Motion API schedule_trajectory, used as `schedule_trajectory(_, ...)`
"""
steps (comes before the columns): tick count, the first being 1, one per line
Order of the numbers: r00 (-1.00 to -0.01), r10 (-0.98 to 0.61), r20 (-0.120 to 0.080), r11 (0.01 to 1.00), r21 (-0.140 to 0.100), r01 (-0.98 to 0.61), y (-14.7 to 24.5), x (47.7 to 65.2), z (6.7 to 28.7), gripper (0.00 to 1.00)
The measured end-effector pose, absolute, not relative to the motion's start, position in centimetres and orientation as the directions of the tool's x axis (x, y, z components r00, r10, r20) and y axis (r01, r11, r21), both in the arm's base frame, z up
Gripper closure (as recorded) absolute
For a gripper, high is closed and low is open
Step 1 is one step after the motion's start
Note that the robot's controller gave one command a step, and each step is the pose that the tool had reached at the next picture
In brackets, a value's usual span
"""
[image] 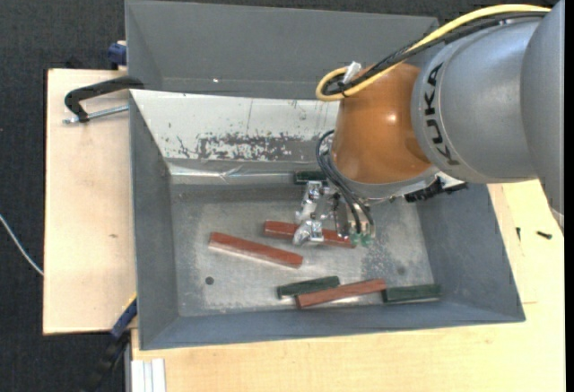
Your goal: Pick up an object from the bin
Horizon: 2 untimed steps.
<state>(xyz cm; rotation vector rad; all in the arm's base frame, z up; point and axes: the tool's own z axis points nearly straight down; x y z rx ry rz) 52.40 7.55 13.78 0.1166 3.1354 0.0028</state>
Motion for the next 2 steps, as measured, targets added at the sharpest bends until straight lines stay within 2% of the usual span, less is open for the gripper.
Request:
schedule_trajectory(1,-0.998,0.07,0.002,0.998,0.001,0.07,7.3,52.4,18.7,1.0)
schedule_trajectory(2,-0.999,0.039,-0.005,0.999,0.002,0.039,7.1,53.0,23.9,1.0)
